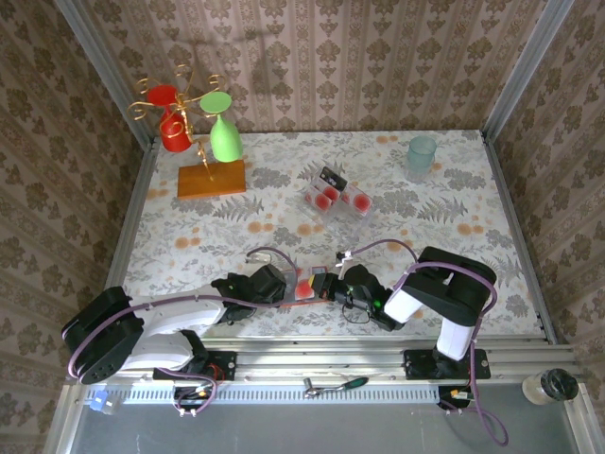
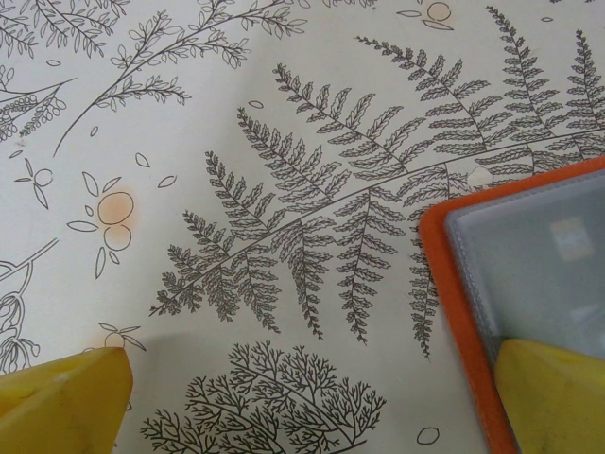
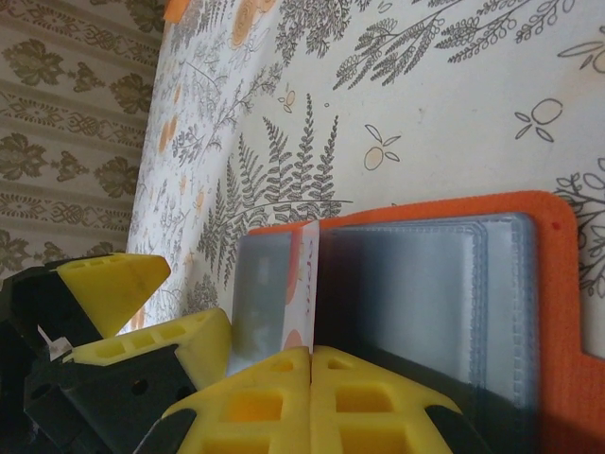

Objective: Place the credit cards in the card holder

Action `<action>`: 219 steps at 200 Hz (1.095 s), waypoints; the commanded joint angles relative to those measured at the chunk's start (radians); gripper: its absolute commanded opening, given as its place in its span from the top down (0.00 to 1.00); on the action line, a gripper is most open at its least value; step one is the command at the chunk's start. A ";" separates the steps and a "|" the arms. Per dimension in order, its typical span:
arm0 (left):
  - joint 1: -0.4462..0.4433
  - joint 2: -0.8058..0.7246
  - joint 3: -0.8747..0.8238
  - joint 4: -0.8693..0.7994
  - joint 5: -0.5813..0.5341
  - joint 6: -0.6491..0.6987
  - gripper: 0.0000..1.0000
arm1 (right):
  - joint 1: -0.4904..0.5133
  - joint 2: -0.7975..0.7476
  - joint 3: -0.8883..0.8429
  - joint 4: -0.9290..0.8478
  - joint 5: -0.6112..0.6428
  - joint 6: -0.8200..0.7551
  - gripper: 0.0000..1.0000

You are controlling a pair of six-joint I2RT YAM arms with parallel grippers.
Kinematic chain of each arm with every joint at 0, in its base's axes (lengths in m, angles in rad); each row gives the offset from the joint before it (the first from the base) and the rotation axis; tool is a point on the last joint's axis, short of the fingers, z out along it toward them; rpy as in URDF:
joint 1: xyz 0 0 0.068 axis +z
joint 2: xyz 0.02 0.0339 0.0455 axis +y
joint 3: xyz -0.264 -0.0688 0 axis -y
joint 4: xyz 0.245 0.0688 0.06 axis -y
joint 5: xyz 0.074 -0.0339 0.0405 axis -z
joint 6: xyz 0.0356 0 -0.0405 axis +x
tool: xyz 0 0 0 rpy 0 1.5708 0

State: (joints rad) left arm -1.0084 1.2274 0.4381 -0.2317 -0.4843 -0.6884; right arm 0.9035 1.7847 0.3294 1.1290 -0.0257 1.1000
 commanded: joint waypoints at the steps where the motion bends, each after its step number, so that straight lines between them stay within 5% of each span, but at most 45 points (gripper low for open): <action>1: -0.007 -0.009 -0.022 -0.030 -0.010 -0.012 0.00 | 0.015 -0.016 -0.022 -0.084 0.042 -0.014 1.00; 205: -0.007 -0.005 -0.019 -0.023 -0.005 -0.011 0.00 | 0.017 0.032 0.039 -0.184 -0.027 -0.003 1.00; 219: -0.007 -0.005 -0.019 -0.023 -0.005 -0.011 0.00 | 0.017 0.021 0.043 -0.197 -0.030 -0.003 0.87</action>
State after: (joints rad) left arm -1.0084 1.2274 0.4377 -0.2352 -0.4961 -0.6884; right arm 0.9127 1.7855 0.3660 1.0534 -0.0330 1.1034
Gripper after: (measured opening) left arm 0.999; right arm 0.065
